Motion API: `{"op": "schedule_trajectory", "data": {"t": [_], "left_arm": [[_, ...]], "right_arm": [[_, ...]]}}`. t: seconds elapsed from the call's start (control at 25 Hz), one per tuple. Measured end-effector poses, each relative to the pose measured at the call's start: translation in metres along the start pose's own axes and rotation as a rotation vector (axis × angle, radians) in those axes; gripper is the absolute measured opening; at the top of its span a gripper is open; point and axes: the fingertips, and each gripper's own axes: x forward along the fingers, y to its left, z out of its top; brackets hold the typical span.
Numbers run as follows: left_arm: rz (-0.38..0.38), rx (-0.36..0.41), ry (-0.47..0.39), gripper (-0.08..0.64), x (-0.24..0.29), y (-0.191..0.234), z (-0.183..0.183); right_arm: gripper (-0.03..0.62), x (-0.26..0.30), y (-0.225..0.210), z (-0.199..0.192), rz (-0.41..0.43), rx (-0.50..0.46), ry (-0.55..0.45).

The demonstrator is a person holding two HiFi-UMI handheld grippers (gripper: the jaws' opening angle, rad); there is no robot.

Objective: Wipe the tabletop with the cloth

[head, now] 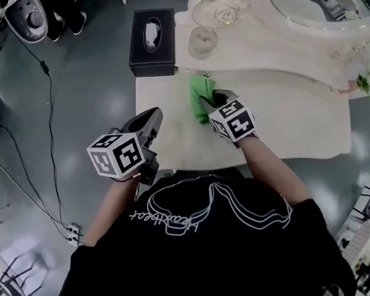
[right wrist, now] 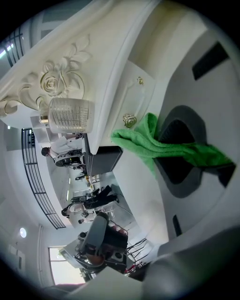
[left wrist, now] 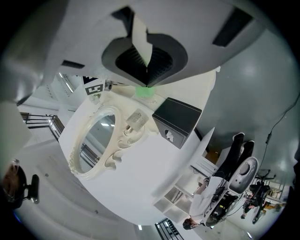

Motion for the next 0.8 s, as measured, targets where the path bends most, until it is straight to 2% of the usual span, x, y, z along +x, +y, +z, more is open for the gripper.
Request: {"op": "schedule_trajectory", "data": {"t": [0.44,0.8], "left_arm": [[0.030,-0.005,-0.028,0.005,0.005,-0.027,-0.007],[0.079,-0.014,-0.060,0.005,0.017,-0.055,-0.014]], "right_arm": [[0.055,-0.018,-0.021,-0.019,0.014,-0.016,0.007],[0.055,-0.031,-0.038,-0.030,0.063,-0.042,0.007]]}}
